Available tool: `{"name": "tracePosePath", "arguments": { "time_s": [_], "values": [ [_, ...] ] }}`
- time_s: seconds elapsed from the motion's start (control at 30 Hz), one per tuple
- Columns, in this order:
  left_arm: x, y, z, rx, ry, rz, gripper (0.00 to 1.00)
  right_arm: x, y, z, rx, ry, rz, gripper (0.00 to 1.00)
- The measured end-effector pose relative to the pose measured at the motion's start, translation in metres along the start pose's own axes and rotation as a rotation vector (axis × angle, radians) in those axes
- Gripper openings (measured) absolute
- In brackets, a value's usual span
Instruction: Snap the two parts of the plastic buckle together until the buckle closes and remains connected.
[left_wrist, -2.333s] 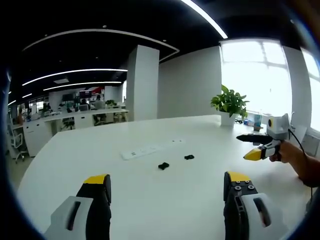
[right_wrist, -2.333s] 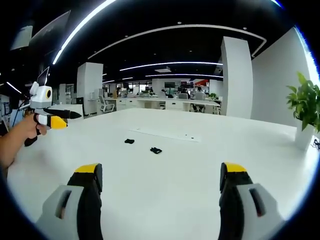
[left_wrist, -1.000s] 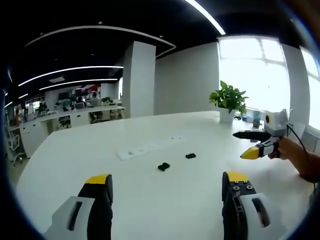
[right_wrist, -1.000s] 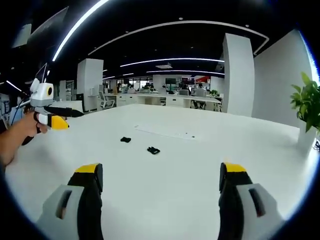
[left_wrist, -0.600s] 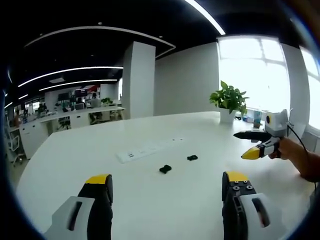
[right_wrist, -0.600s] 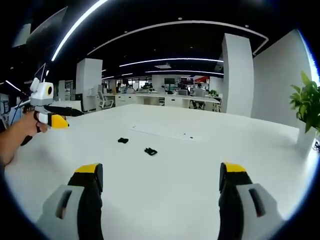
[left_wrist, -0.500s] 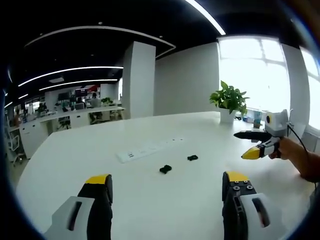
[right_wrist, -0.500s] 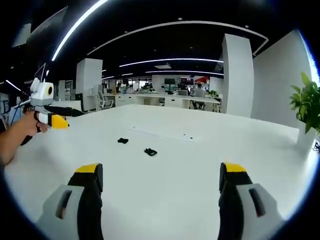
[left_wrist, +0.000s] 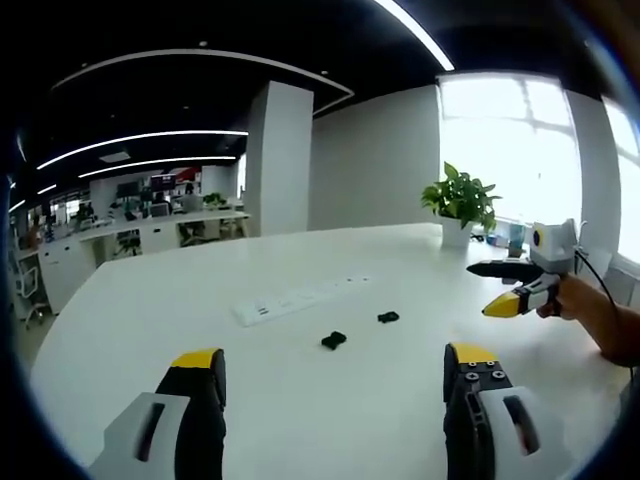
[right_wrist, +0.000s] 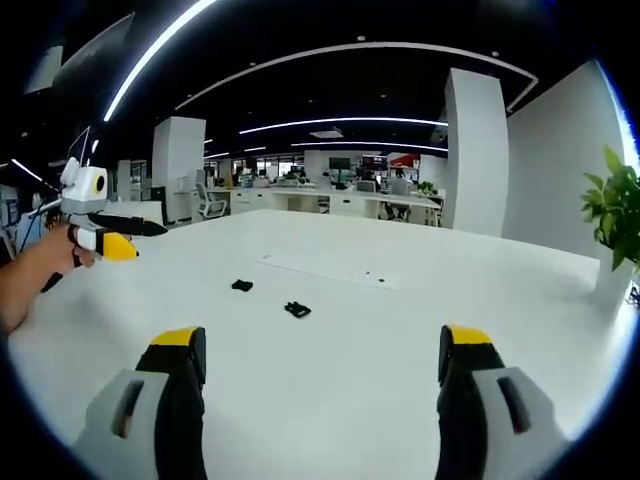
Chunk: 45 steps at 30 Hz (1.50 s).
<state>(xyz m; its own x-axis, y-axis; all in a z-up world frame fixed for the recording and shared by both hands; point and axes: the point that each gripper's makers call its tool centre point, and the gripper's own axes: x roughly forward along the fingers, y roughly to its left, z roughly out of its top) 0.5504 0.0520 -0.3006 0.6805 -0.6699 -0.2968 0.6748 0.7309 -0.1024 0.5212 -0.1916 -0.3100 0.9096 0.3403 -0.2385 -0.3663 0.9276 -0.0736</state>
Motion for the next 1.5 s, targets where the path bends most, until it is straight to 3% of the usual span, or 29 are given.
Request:
{"name": "tracePosePath", "arguments": {
  "time_s": [0.93,1.5],
  "values": [
    [0.011,0.011,-0.001,-0.014,0.011,-0.001,0.92,0.018,-0.002,0.0,-0.017,0.021,0.011,0.98],
    [0.022,0.007,0.0,-0.008,0.016,-0.01,0.91,0.027,0.0,0.001,-0.007,0.023,0.032,0.98]
  ]
}}
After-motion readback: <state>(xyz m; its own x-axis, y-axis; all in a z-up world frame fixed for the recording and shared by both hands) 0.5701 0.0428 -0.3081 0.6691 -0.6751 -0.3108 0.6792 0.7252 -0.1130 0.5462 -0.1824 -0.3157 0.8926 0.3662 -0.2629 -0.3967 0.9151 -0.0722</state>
